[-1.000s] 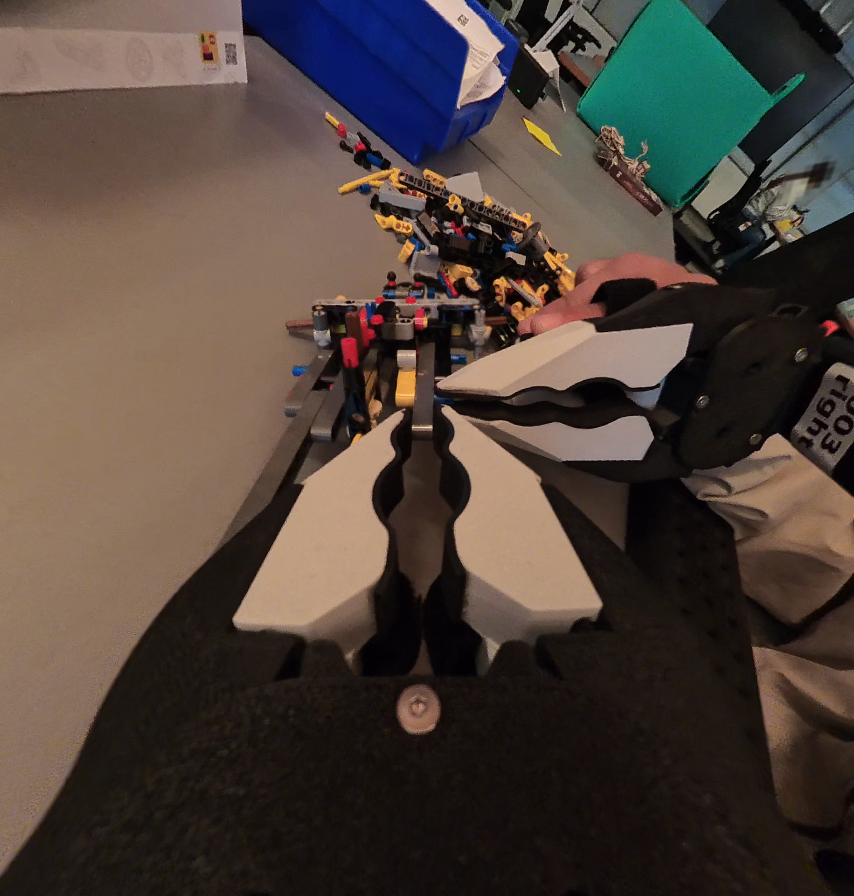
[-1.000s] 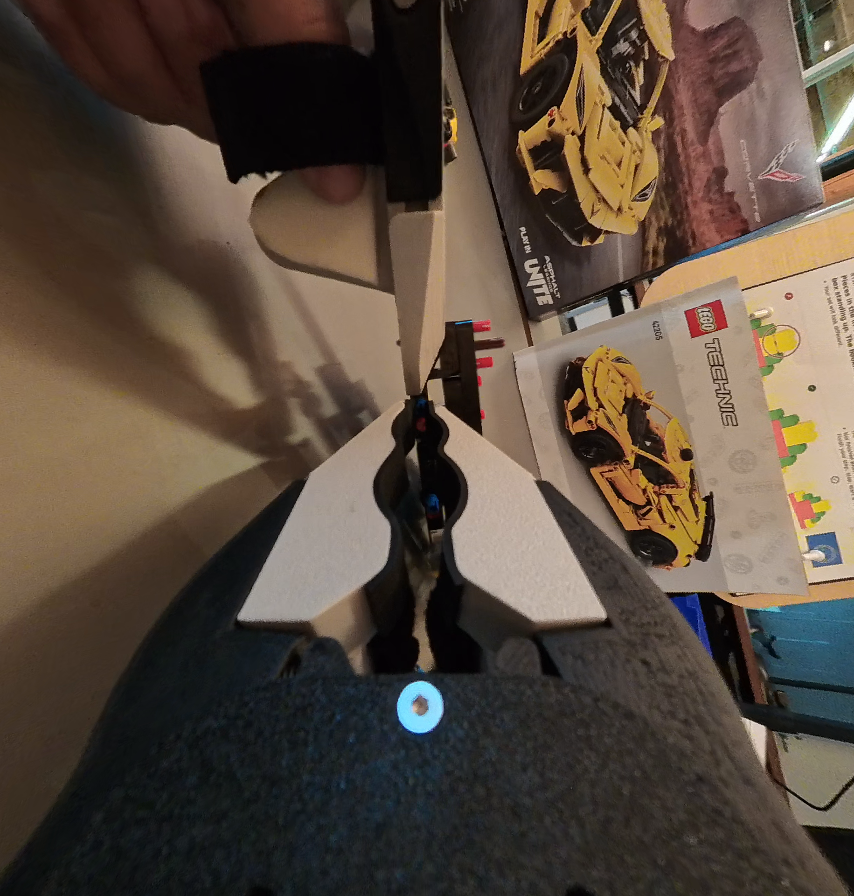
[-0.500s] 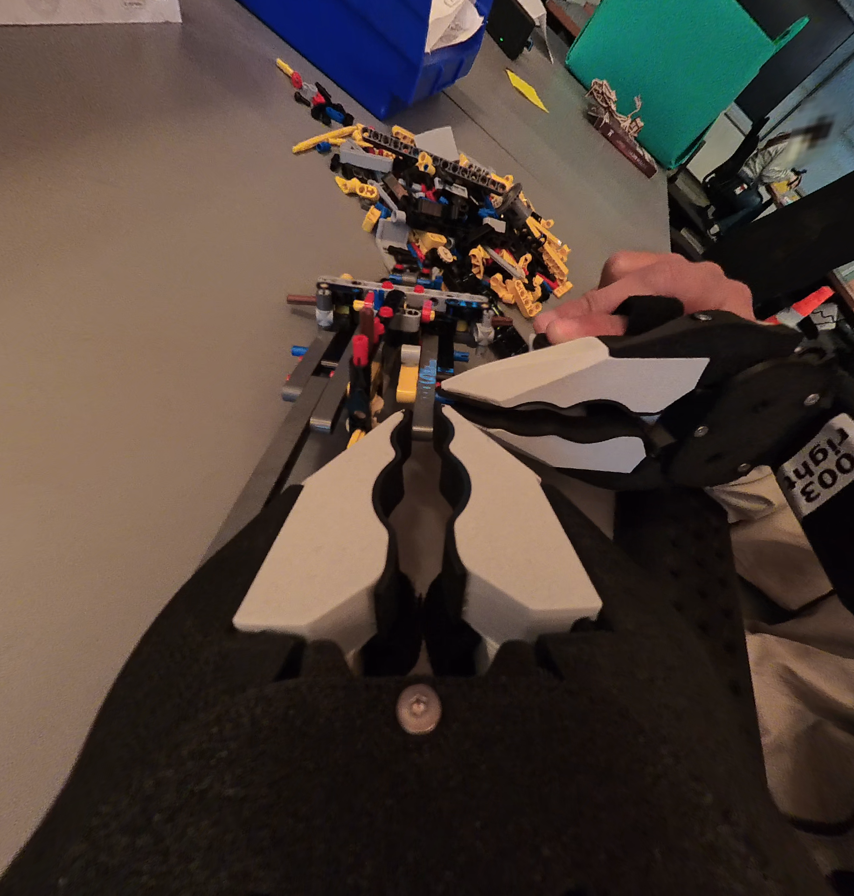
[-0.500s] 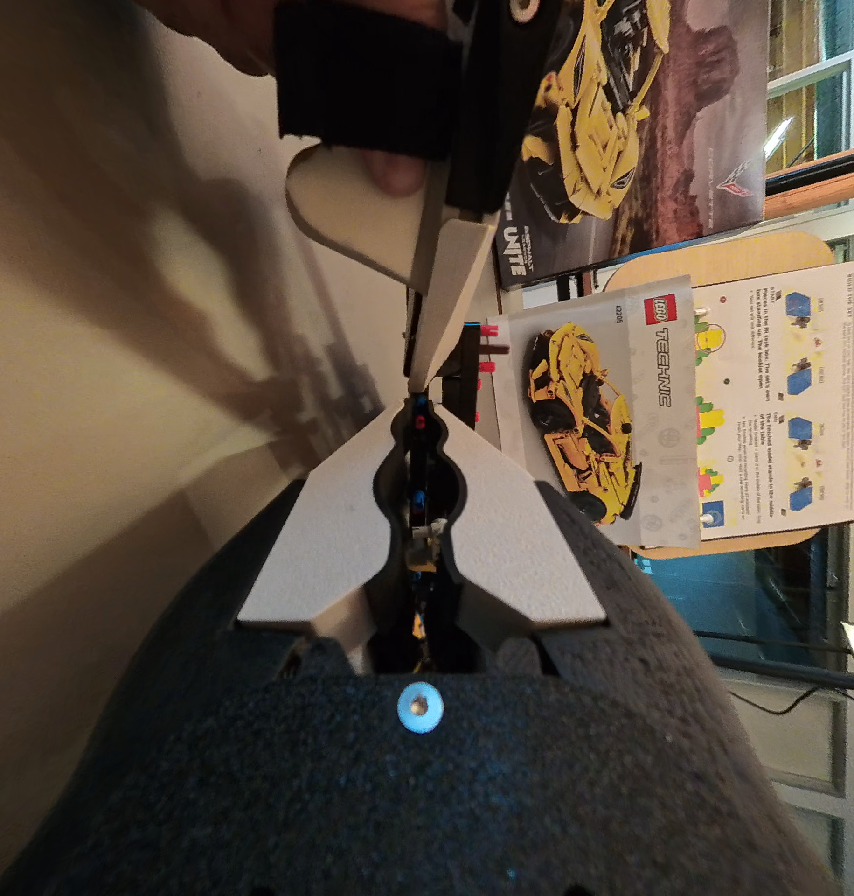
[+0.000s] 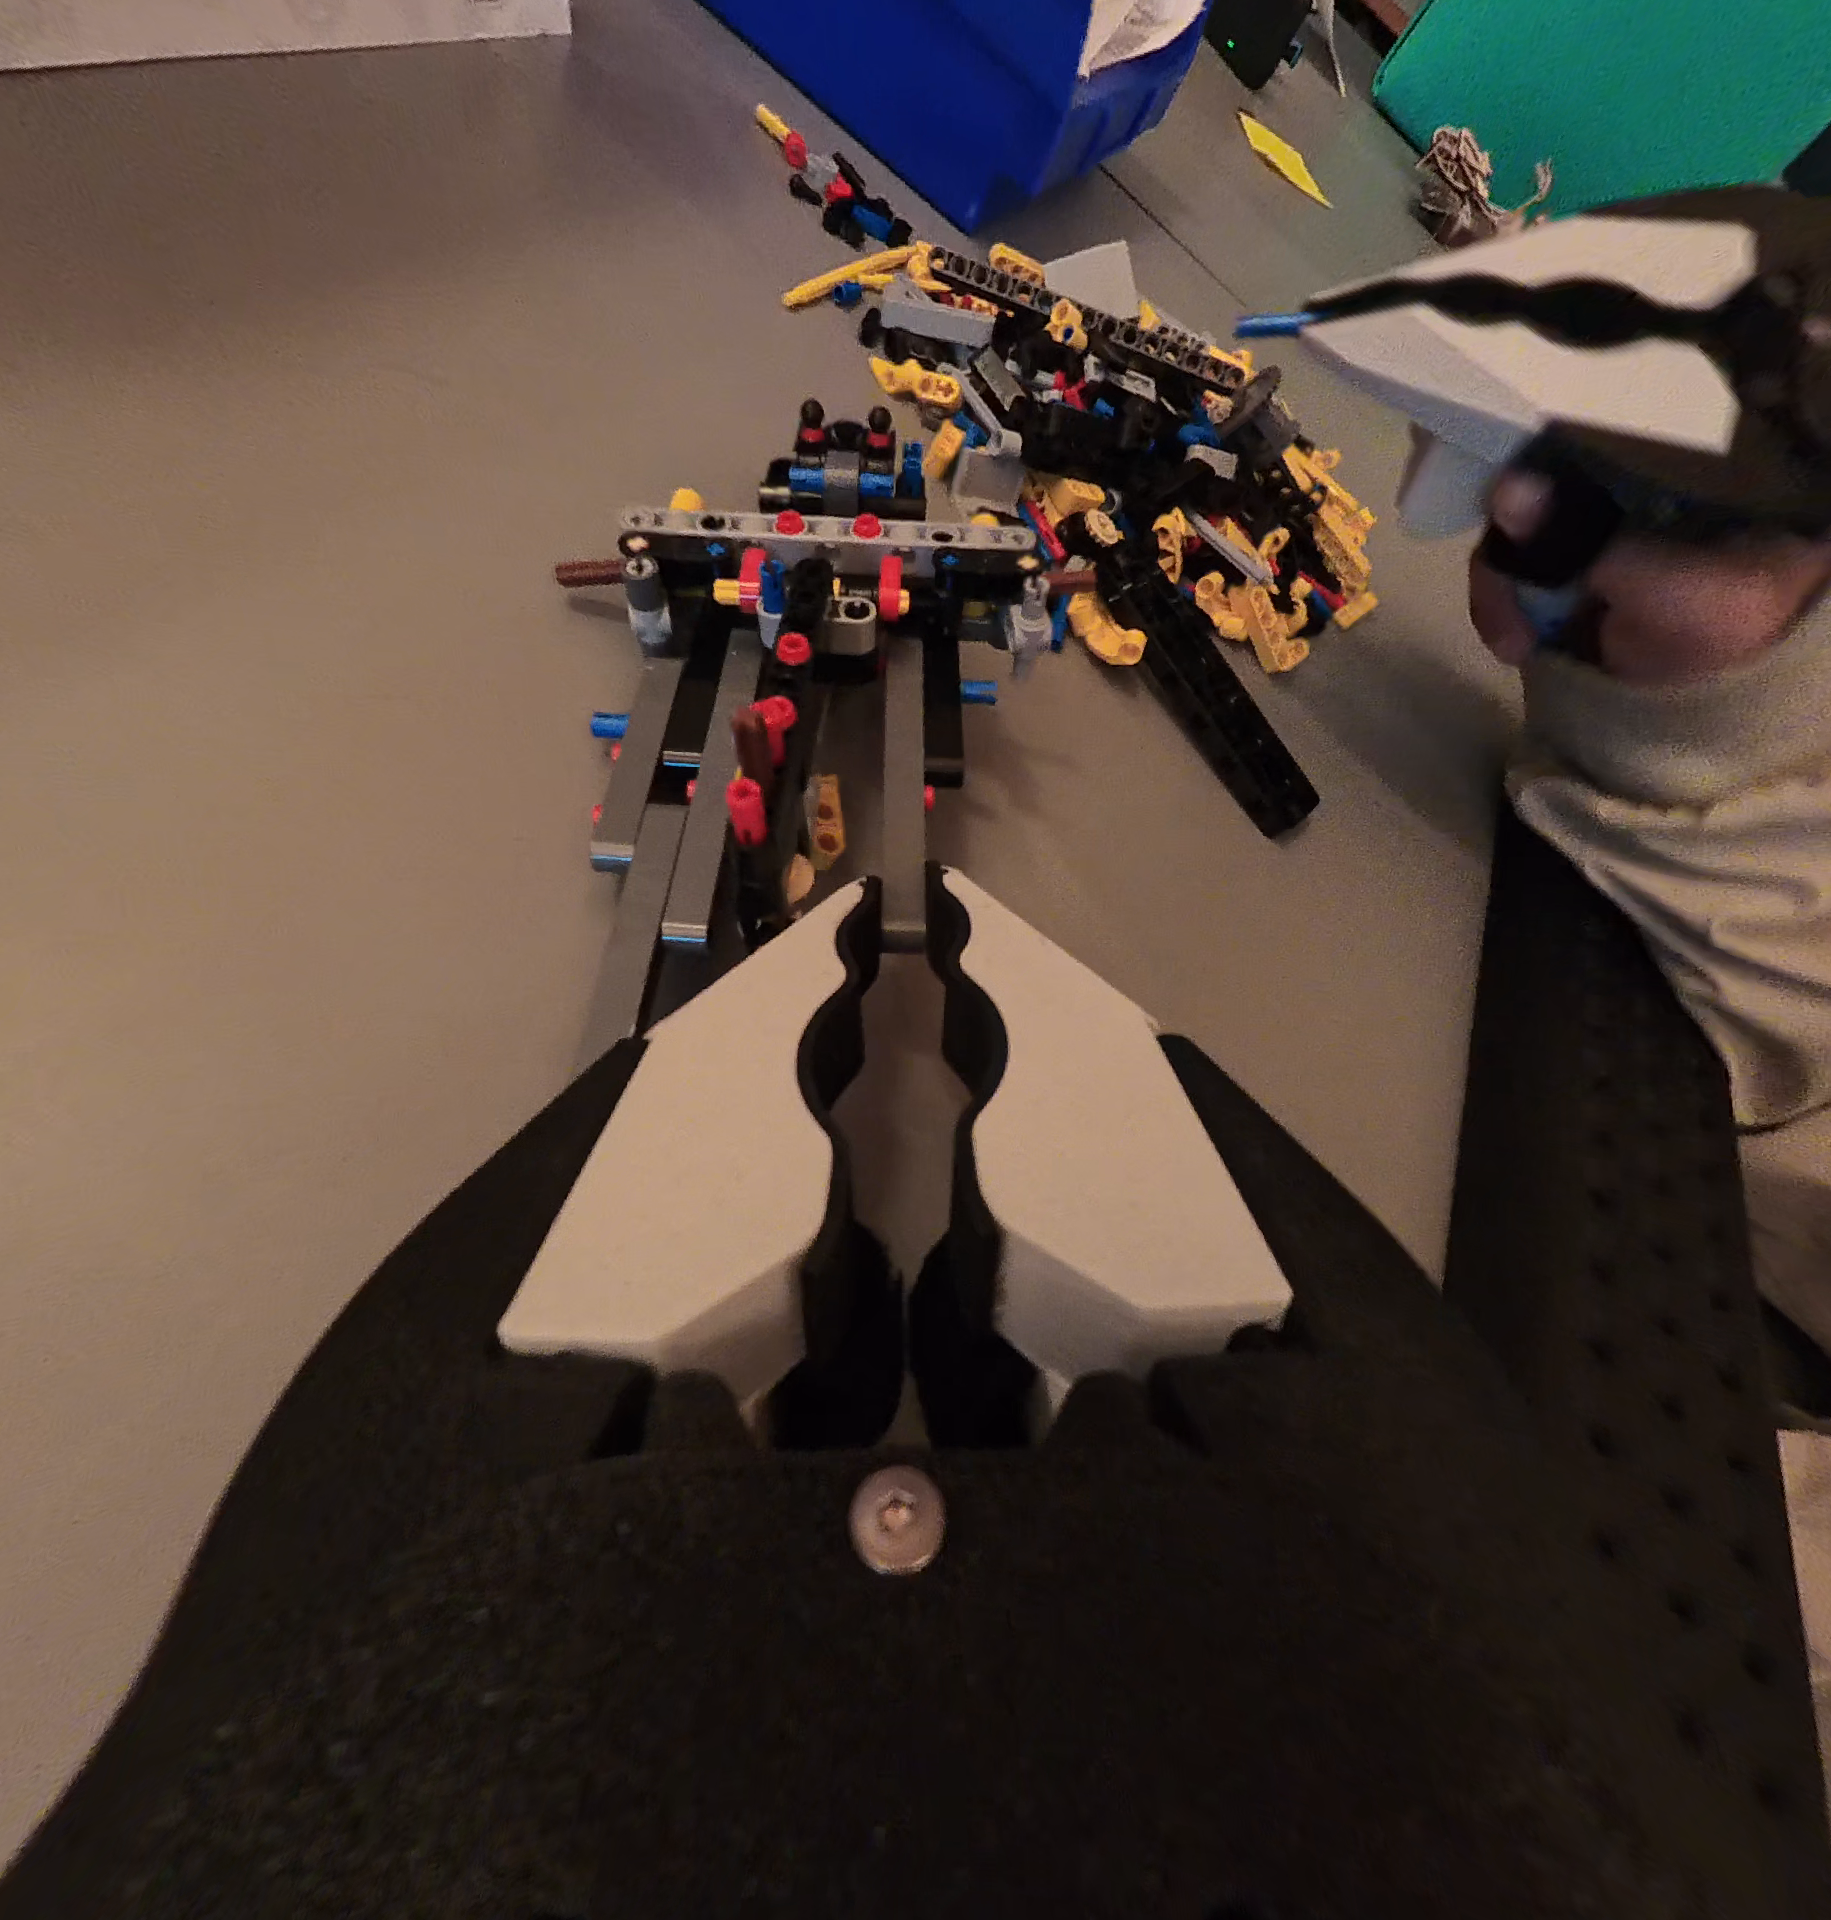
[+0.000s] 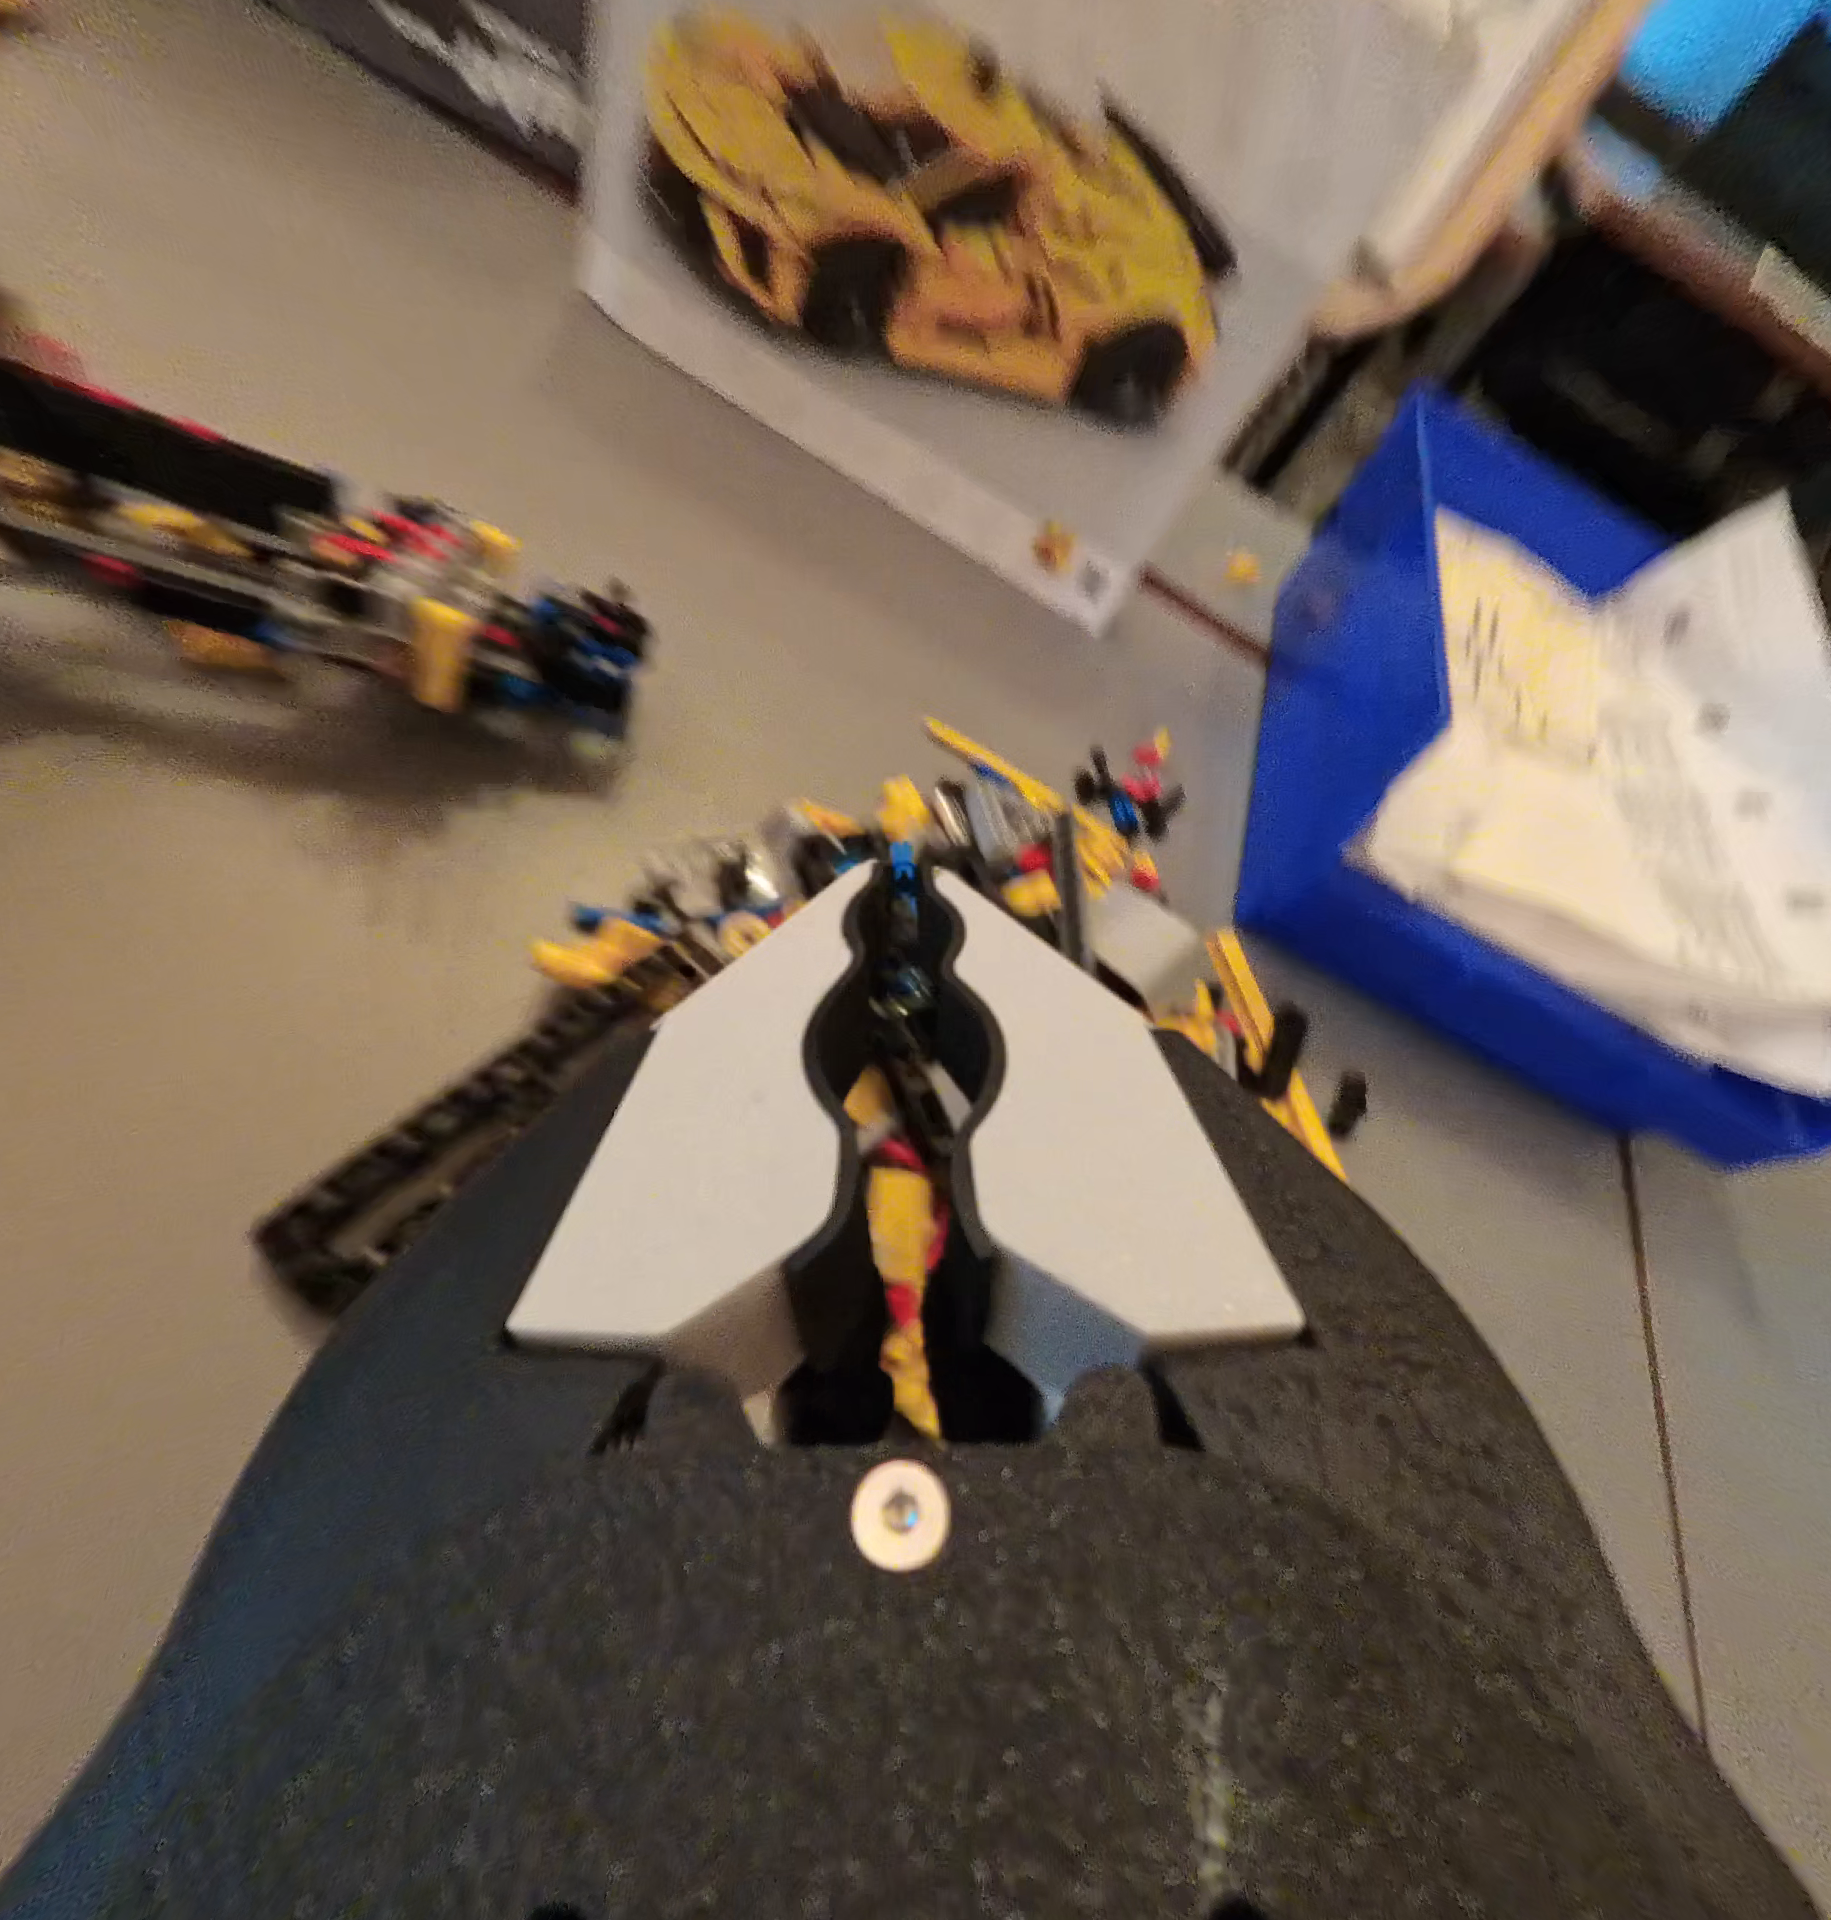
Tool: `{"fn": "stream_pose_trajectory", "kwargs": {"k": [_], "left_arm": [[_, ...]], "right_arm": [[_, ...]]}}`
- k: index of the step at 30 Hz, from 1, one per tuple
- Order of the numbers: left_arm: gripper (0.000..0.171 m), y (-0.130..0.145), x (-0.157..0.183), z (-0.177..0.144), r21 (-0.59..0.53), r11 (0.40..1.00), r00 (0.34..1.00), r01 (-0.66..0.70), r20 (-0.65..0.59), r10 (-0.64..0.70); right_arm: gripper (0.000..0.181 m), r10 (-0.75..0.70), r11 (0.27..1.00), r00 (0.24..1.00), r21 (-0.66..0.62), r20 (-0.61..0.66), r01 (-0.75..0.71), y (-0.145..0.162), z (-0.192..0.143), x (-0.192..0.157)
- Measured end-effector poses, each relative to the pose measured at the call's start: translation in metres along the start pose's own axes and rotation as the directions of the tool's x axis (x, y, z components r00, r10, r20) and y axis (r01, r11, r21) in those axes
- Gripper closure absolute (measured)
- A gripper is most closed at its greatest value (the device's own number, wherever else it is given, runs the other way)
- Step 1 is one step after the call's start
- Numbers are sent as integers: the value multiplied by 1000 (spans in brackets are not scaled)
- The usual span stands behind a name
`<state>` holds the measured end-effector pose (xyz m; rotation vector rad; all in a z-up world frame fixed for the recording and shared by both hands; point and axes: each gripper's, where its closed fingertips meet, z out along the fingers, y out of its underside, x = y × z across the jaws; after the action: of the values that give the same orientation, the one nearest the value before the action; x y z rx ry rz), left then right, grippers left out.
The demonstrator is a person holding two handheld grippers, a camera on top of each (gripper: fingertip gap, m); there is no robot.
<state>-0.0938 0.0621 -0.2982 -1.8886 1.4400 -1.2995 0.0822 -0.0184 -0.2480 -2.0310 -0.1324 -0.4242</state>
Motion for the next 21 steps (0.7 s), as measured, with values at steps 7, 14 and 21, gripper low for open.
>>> {"fn": "stream_pose_trajectory", "kwargs": {"k": [7, 14, 21], "left_arm": [[163, 7, 4, 2, -52, 989, 987, -141, 66, 144], [164, -21, -17, -21, 53, 991, 982, -121, 155, 112], [164, -23, -45, -23, 63, 998, 969, -25, 248, 8]], "right_arm": [[167, 28, 993, 999, -117, 45, -22, 39, 16, 18], [157, -38, 997, 999, -69, 39, 41, -9, 13, -8], [141, 61, 990, 902, -142, 427, 0, -33, 50, -157]]}}
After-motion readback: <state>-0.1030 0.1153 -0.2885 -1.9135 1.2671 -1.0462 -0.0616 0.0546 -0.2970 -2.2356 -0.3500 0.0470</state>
